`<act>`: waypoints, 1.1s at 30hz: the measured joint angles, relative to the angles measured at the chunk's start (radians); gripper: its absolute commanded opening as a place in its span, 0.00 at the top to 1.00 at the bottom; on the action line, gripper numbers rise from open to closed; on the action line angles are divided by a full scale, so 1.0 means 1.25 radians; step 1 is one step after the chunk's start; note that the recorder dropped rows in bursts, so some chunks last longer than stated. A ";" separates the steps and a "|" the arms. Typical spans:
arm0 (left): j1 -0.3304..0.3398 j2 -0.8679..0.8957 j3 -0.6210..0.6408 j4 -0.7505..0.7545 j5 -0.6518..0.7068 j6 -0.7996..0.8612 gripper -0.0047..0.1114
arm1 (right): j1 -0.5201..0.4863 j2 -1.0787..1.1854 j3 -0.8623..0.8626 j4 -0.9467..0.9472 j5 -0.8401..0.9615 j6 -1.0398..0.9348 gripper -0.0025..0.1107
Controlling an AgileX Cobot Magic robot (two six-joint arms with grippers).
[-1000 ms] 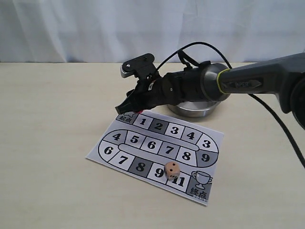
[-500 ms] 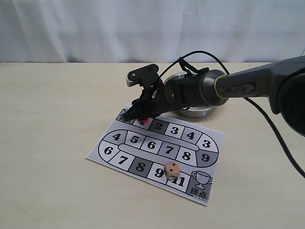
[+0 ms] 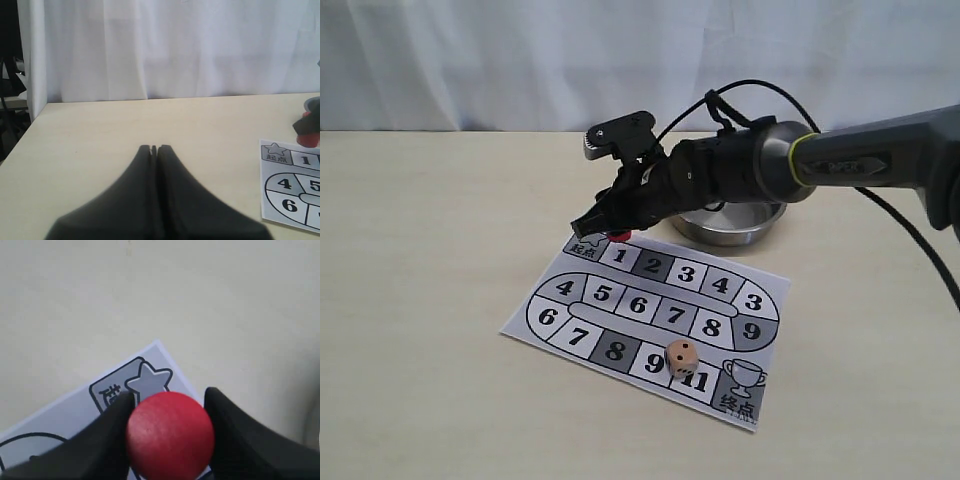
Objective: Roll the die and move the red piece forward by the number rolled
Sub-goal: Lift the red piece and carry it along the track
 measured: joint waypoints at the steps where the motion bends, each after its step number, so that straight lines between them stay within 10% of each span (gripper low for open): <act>1: 0.000 0.000 0.000 0.000 0.000 0.000 0.96 | 0.000 -0.005 0.000 0.000 0.008 0.000 0.94; 33: 0.000 0.000 0.000 0.000 0.000 0.000 0.96 | -0.024 -0.059 0.212 0.000 -0.151 0.057 0.94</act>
